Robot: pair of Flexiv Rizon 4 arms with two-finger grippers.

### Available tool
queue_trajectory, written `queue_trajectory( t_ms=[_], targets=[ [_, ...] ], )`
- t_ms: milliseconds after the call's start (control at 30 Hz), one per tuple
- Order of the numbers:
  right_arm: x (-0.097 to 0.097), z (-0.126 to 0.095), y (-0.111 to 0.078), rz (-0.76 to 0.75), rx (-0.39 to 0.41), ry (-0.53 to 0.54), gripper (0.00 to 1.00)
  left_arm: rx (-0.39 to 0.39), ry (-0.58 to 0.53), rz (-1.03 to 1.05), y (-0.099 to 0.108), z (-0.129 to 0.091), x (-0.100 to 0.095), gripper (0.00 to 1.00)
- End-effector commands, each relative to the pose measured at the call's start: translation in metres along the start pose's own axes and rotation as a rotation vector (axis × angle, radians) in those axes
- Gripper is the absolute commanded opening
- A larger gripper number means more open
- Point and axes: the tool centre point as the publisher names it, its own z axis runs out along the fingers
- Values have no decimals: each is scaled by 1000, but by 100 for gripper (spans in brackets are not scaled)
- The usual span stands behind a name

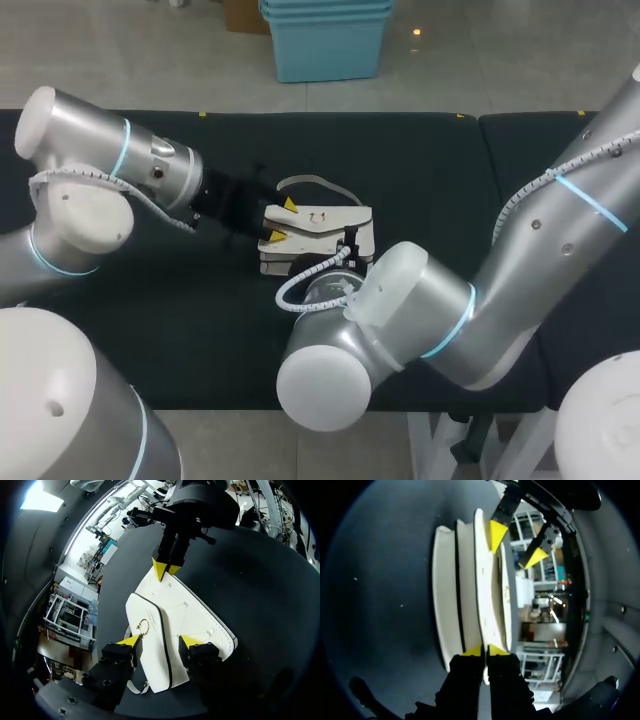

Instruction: Pick up the bag, open it, inspect its contents, close it, and place it on the opposite side

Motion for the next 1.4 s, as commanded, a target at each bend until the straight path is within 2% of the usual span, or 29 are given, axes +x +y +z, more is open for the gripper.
queue_trajectory(
  t_ms=[33,167,200,300,400,433,467,600,833,1200,1400],
  targets=[
    [2,-1,2,2,4,-6,0,-17,-8,3,0,13,-1,51],
    [2,-1,2,2,4,-6,0,-62,-38,9,-1,19,-1,48],
    [2,-1,2,2,4,-6,0,-93,-48,20,-1,21,-1,46],
    [2,-1,2,2,4,-6,0,-152,-64,41,1,27,0,38],
    [2,-1,2,2,4,-6,0,-183,-63,45,3,33,-2,24],
    [2,-1,2,2,4,-6,0,-190,-60,38,4,35,-3,5],
    [2,-1,2,2,4,-6,0,-203,-61,42,5,35,-3,0],
    [2,-1,2,2,4,-6,0,-205,-63,11,8,35,-8,0],
    [2,-1,2,2,4,-6,0,-147,-33,-135,17,19,-24,0],
    [2,-1,2,2,4,-6,0,15,117,-385,27,0,-61,0],
    [2,-1,2,2,4,-6,0,45,206,-452,34,0,-70,0]
  ],
)
